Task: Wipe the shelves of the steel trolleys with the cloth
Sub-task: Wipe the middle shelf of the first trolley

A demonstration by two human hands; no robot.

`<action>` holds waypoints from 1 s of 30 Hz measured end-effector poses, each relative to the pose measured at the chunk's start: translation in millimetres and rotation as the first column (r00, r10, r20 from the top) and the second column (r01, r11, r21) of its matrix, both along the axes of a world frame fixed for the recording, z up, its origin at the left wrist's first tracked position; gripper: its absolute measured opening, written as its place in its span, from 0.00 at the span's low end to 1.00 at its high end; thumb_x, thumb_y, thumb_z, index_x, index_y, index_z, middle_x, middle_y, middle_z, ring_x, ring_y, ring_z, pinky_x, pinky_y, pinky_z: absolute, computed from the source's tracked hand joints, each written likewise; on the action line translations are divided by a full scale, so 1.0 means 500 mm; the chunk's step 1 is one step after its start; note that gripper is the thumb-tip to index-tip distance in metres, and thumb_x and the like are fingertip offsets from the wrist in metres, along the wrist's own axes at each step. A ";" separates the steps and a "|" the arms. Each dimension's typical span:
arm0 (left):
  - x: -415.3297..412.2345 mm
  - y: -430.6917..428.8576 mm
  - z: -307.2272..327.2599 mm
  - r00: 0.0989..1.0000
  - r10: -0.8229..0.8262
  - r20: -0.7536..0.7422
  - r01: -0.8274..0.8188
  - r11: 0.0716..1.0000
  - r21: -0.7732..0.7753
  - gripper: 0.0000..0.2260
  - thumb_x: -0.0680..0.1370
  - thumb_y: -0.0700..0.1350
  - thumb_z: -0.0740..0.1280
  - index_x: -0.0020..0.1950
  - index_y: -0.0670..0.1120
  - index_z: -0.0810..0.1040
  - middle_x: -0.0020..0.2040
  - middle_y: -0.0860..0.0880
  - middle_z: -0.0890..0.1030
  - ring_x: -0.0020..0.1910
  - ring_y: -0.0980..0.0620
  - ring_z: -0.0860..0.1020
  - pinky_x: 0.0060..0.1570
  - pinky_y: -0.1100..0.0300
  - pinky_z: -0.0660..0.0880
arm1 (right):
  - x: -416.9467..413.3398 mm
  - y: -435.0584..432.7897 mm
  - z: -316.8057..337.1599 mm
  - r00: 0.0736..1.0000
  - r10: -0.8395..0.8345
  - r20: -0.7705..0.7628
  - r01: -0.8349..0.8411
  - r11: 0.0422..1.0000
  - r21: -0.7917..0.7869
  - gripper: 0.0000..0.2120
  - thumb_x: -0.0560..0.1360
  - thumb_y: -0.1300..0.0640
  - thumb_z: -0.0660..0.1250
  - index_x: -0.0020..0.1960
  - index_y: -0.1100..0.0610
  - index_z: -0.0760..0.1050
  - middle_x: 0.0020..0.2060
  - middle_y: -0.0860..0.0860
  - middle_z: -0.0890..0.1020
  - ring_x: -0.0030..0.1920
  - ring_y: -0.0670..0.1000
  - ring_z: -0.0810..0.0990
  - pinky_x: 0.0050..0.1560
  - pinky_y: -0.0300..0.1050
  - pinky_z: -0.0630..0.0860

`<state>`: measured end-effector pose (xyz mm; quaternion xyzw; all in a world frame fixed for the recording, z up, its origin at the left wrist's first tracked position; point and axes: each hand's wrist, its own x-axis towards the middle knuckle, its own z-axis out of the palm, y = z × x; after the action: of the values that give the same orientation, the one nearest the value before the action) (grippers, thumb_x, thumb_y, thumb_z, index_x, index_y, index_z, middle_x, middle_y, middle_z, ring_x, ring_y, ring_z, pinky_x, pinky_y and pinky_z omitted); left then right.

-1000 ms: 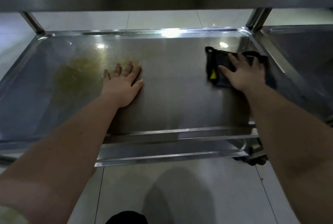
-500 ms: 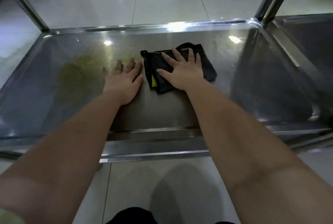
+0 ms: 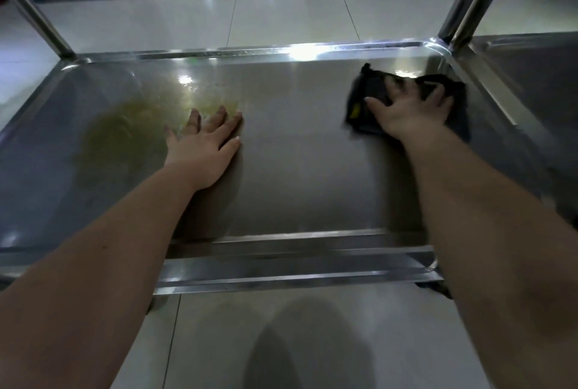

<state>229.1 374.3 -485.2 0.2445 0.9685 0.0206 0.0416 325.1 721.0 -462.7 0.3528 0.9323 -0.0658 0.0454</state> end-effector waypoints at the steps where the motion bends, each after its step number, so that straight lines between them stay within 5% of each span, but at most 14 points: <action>1: 0.001 0.001 0.000 1.000 -0.001 -0.002 0.001 1.000 0.000 0.23 0.82 0.62 0.45 0.77 0.69 0.44 0.80 0.62 0.44 0.79 0.45 0.44 0.70 0.28 0.40 | -0.026 -0.057 -0.001 0.997 0.076 0.002 -0.076 0.997 -0.004 0.37 0.74 0.25 0.45 0.79 0.38 0.45 0.80 0.46 0.47 0.77 0.68 0.41 0.73 0.69 0.39; 6: -0.006 -0.011 -0.003 1.000 0.002 0.014 -0.002 1.000 -0.002 0.24 0.82 0.59 0.44 0.79 0.64 0.45 0.80 0.62 0.42 0.79 0.46 0.43 0.70 0.30 0.39 | -0.083 -0.359 -0.029 0.847 0.528 -0.068 -0.529 0.848 -0.010 0.35 0.73 0.26 0.44 0.78 0.35 0.47 0.80 0.44 0.49 0.77 0.65 0.41 0.74 0.65 0.38; 9: -0.004 -0.010 -0.001 1.000 0.002 0.009 -0.002 1.000 0.000 0.25 0.82 0.60 0.44 0.79 0.64 0.45 0.80 0.60 0.43 0.79 0.46 0.43 0.70 0.30 0.40 | -0.083 -0.292 -0.019 0.857 0.508 -0.091 -0.510 0.860 -0.004 0.34 0.73 0.25 0.46 0.77 0.34 0.48 0.79 0.41 0.50 0.78 0.61 0.43 0.75 0.62 0.40; 18: -0.003 -0.002 -0.008 1.000 -0.005 -0.012 0.005 1.000 0.021 0.23 0.82 0.61 0.45 0.77 0.69 0.44 0.80 0.60 0.45 0.79 0.44 0.44 0.69 0.28 0.40 | 0.092 0.116 -0.008 0.999 0.035 0.019 -0.036 0.997 0.061 0.37 0.72 0.23 0.42 0.78 0.36 0.47 0.80 0.44 0.50 0.77 0.64 0.48 0.75 0.63 0.47; 23: 0.003 0.001 -0.002 1.000 0.000 -0.011 0.000 1.000 0.014 0.23 0.82 0.61 0.45 0.78 0.67 0.45 0.80 0.59 0.46 0.79 0.43 0.44 0.69 0.28 0.41 | 0.136 -0.022 -0.010 0.993 0.089 -0.073 -0.086 0.995 0.050 0.34 0.74 0.26 0.45 0.78 0.37 0.50 0.79 0.44 0.51 0.77 0.65 0.48 0.75 0.63 0.44; 30: 0.007 -0.005 0.008 1.000 -0.005 0.000 0.005 1.000 0.018 0.22 0.83 0.57 0.46 0.78 0.67 0.46 0.81 0.59 0.45 0.79 0.44 0.44 0.70 0.28 0.41 | 0.099 -0.409 -0.025 0.856 0.508 -0.094 -0.506 0.861 0.049 0.33 0.75 0.27 0.45 0.78 0.37 0.51 0.80 0.46 0.51 0.77 0.66 0.44 0.74 0.65 0.39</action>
<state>232.5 371.6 -481.4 0.2473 0.9677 0.0292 0.0395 374.5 516.7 -475.4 0.0918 0.9940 -0.0593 0.0087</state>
